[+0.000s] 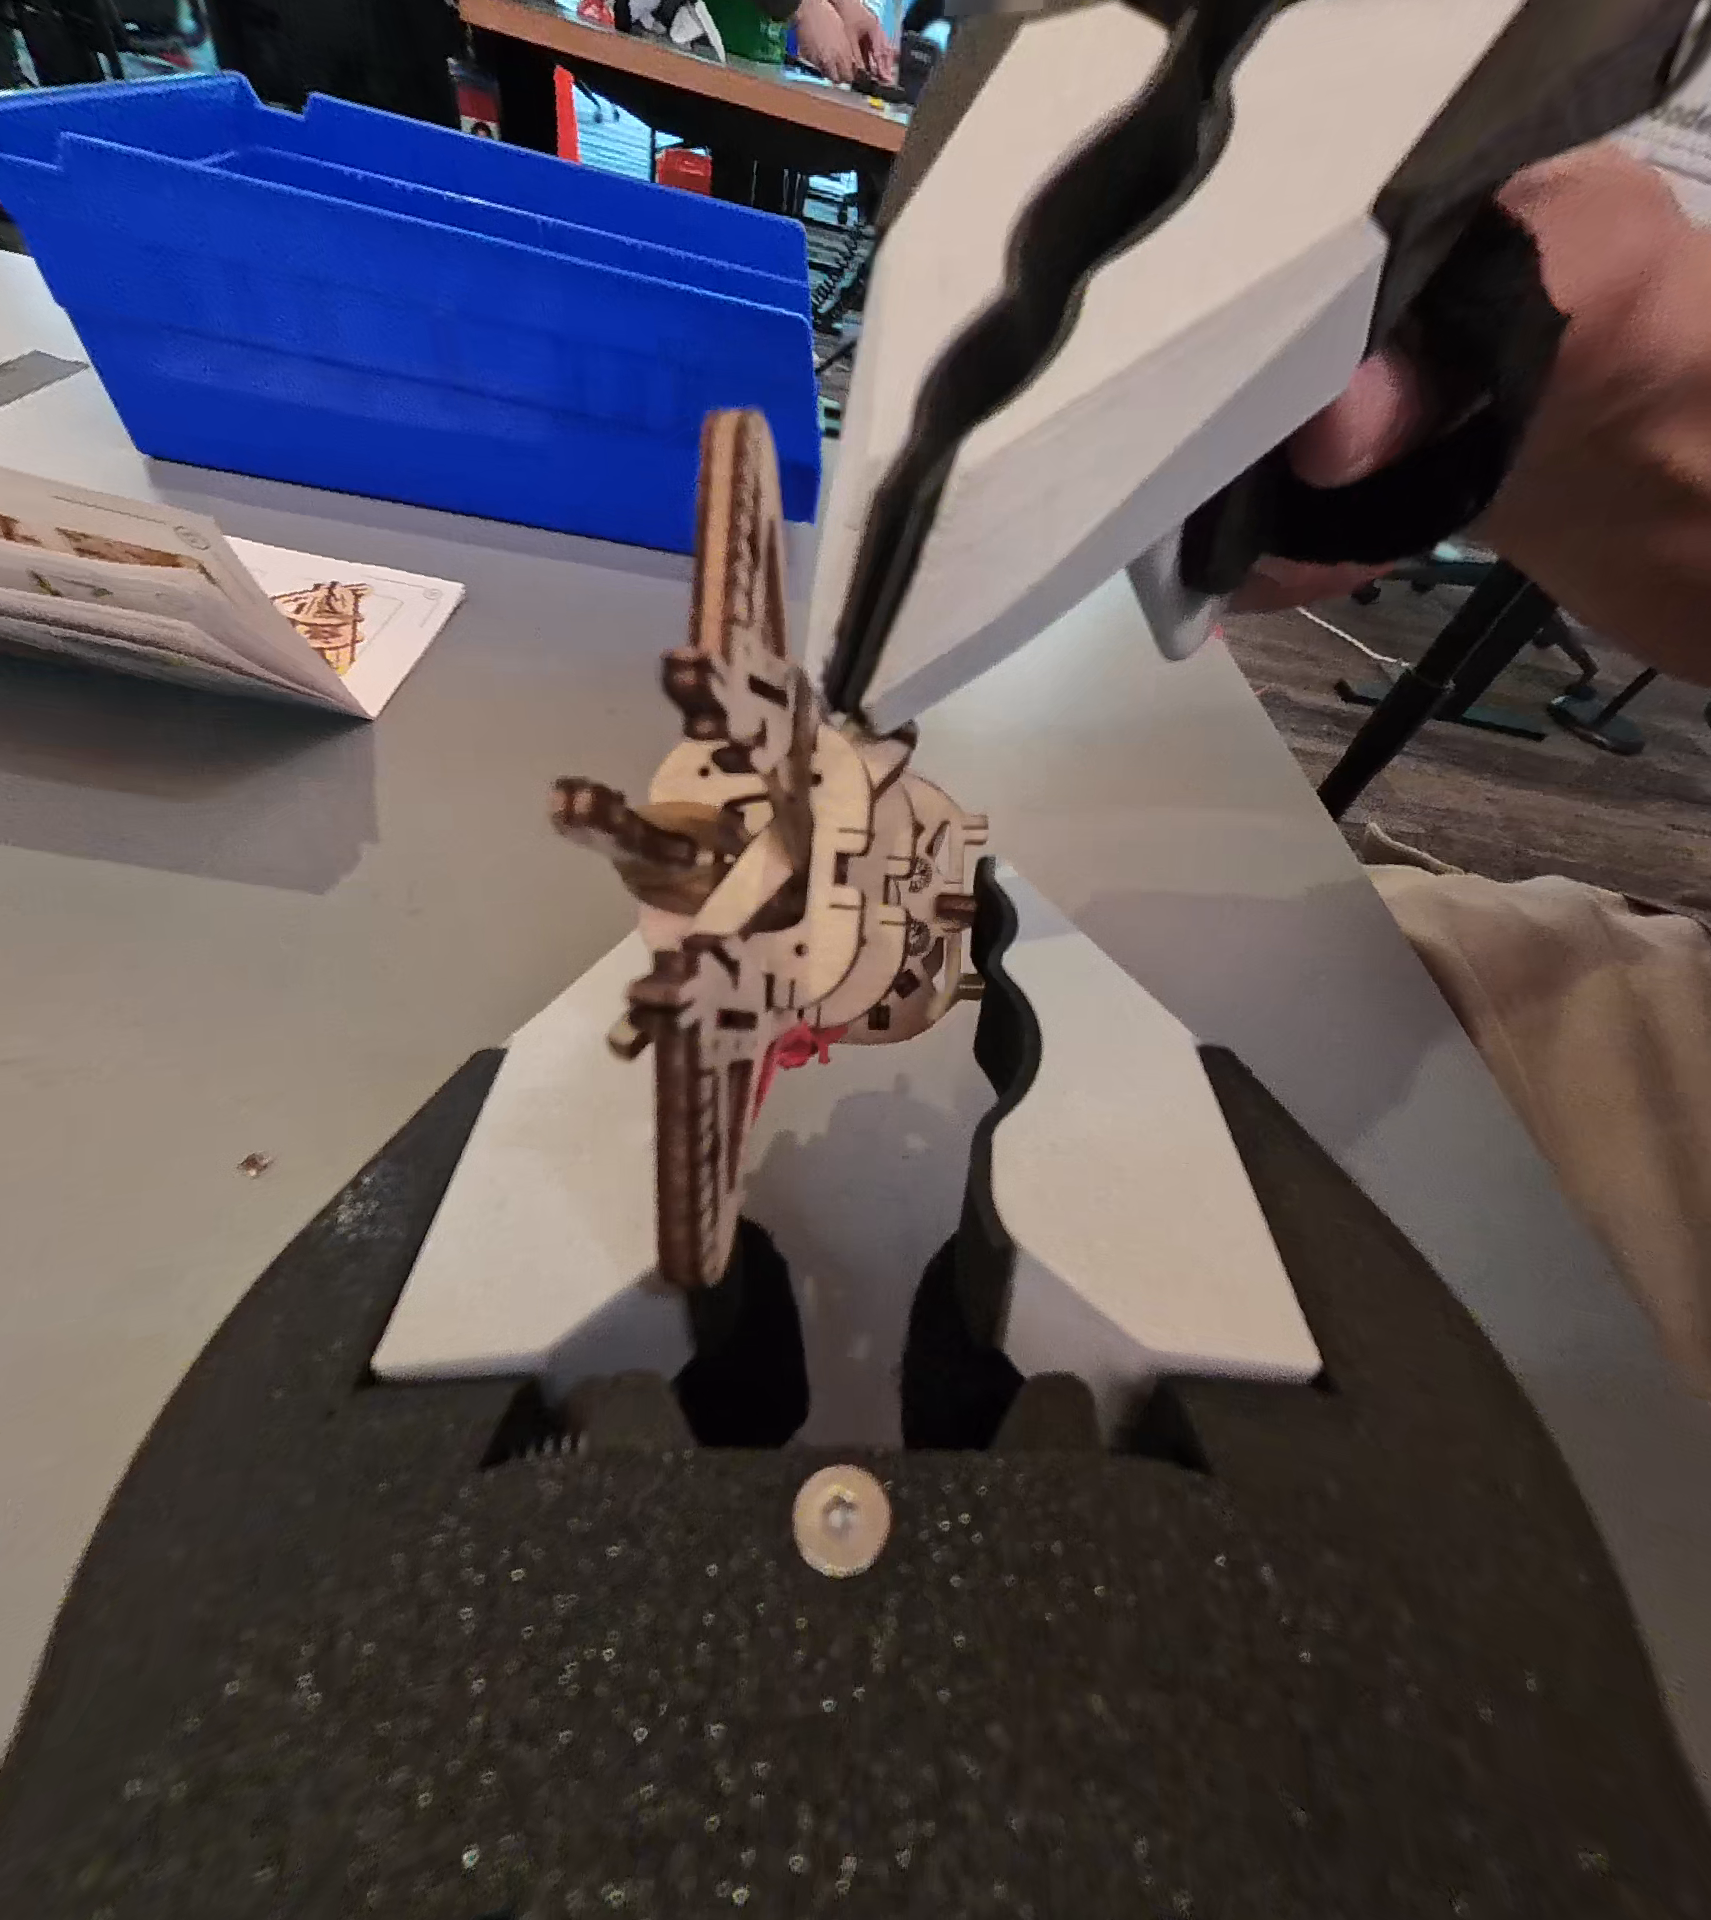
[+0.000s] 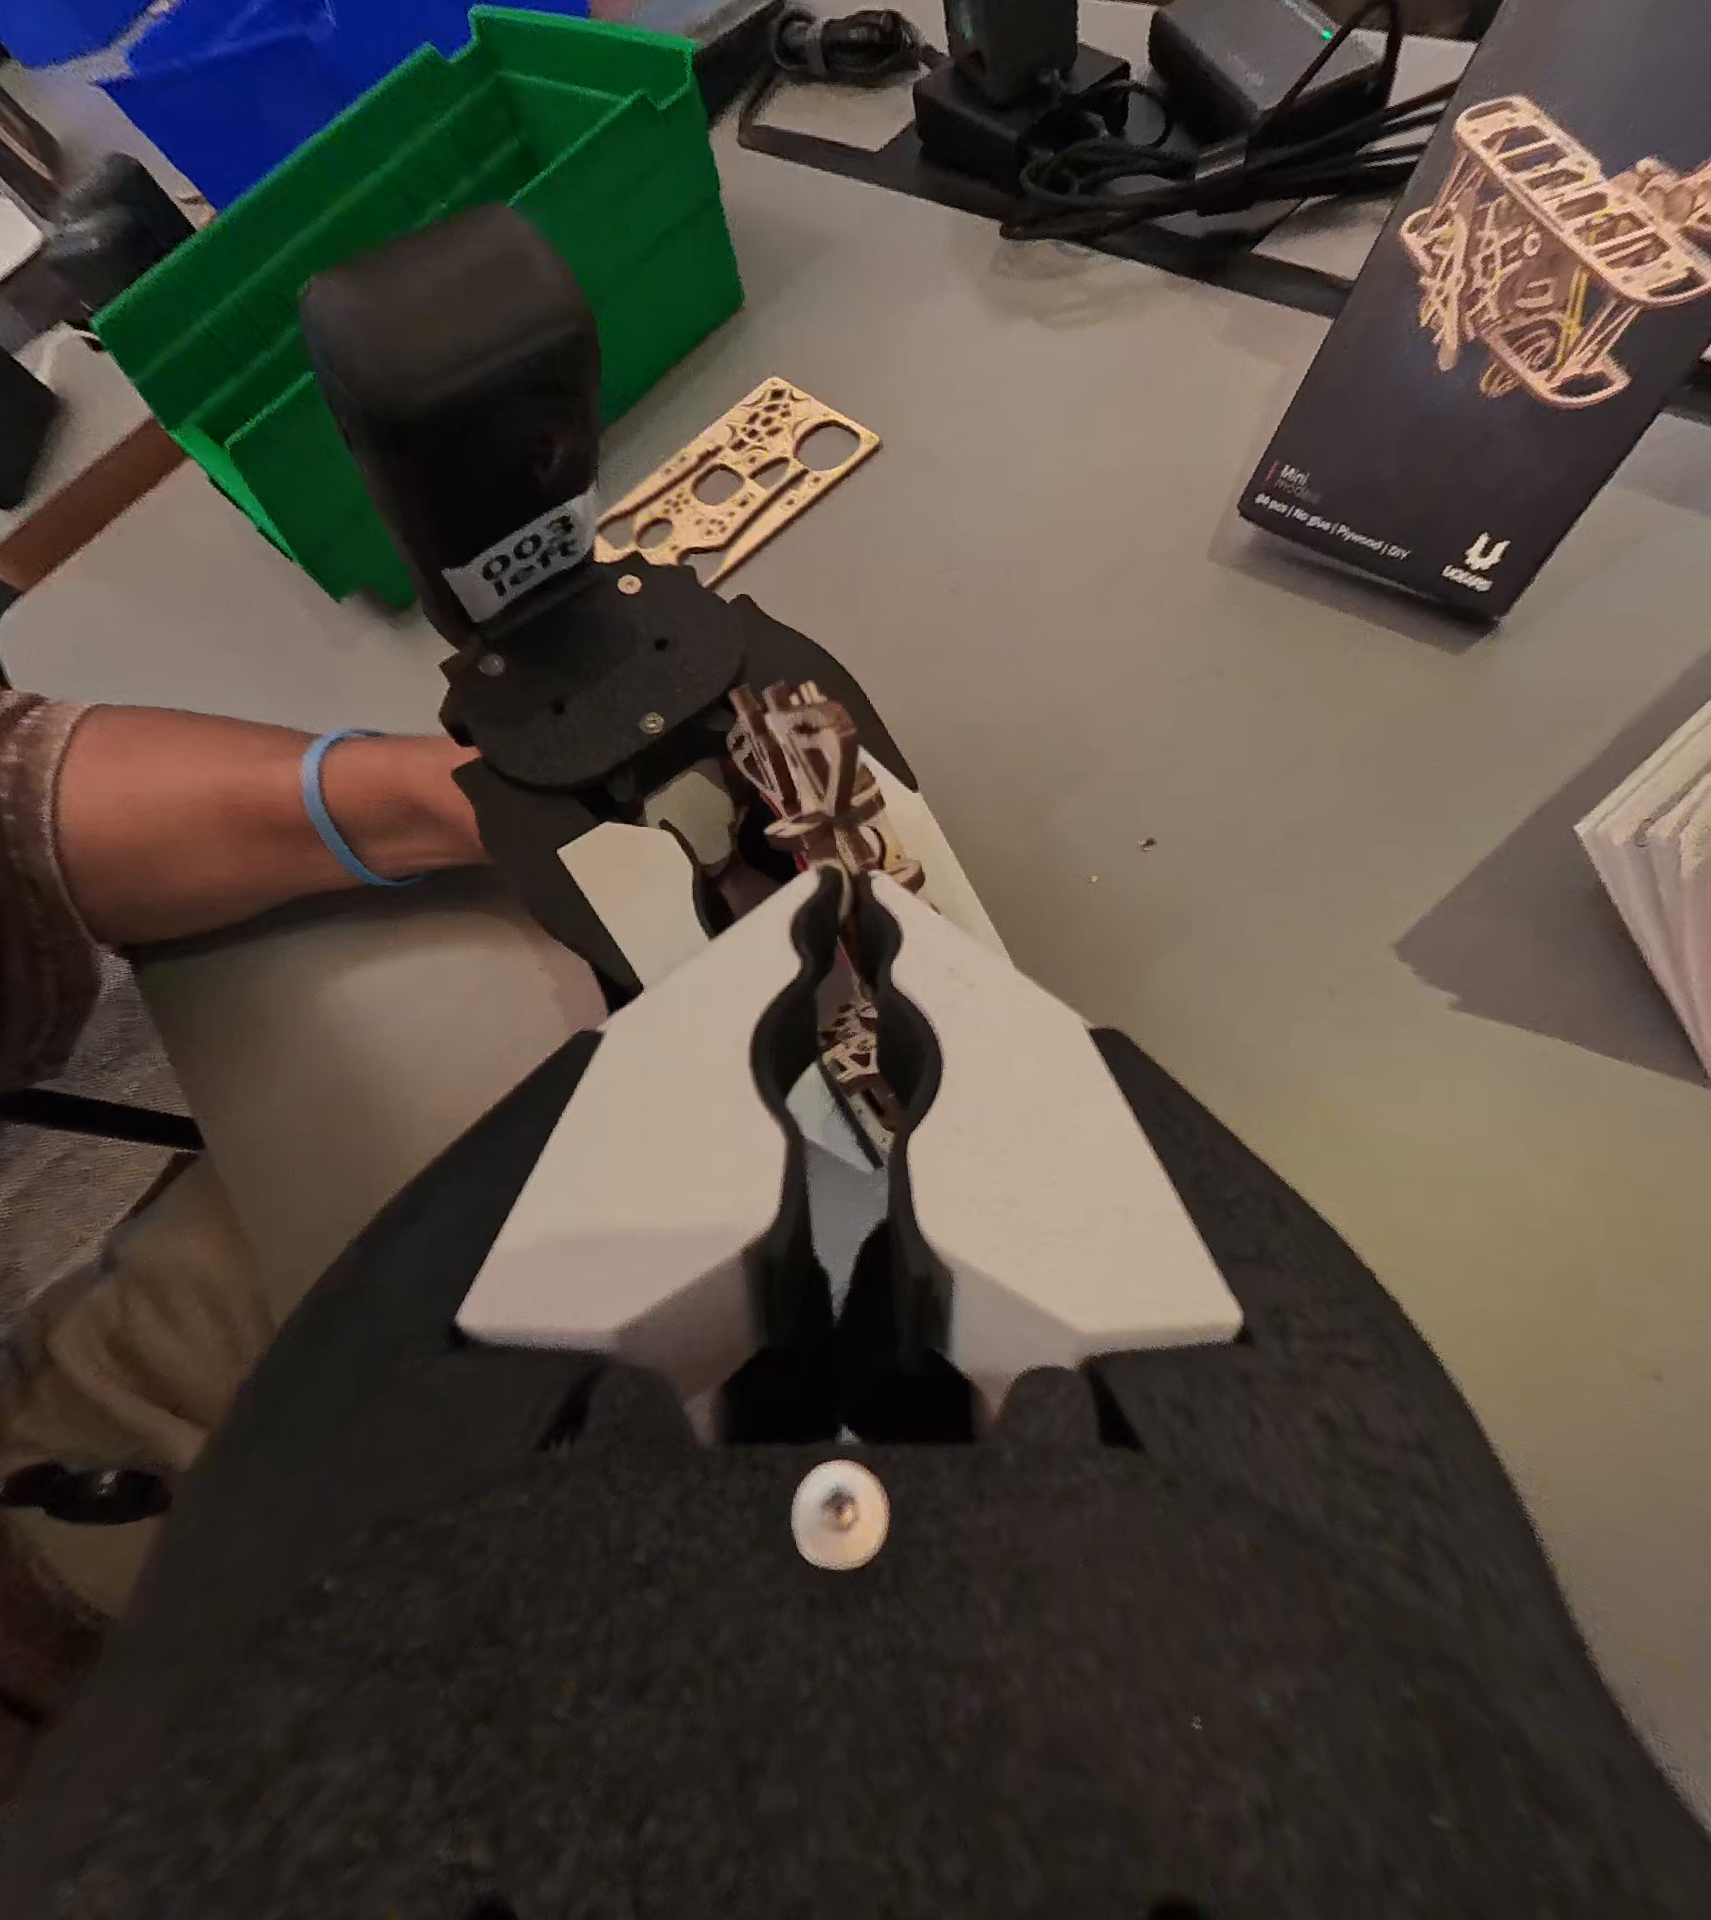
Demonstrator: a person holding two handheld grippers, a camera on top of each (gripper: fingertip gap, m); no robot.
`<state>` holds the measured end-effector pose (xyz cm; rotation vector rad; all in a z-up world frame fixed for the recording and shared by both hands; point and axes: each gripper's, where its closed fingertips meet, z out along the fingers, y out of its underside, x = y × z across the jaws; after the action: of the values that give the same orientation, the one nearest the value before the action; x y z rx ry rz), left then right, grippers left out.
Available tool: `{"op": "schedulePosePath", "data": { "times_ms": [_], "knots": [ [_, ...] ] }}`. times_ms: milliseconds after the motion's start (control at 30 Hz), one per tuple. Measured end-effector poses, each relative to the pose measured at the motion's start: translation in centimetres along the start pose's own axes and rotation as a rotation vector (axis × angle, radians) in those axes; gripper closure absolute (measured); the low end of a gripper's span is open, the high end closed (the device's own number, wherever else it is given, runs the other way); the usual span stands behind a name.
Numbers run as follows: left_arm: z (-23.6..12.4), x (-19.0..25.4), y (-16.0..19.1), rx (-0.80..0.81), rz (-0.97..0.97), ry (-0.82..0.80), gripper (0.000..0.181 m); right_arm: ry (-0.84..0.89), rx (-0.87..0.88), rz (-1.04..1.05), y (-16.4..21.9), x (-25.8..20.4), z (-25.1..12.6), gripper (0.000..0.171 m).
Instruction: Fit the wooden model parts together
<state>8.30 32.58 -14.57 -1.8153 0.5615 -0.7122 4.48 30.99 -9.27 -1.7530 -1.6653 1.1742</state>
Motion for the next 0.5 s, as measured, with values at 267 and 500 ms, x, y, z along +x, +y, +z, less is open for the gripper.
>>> {"op": "schedulePosePath", "data": {
  "times_ms": [267,500],
  "knots": [
    [-0.1,-0.2,-0.1,0.009,-0.023,0.002,0.137,0.043,-0.074,-0.094,1.0,-0.2,-0.2,0.169],
    [-0.3,-0.5,-0.4,0.03,-0.031,-0.013,0.137,0.088,-0.084,-0.116,0.9,-0.2,0.5,0.17]
  ]
}}
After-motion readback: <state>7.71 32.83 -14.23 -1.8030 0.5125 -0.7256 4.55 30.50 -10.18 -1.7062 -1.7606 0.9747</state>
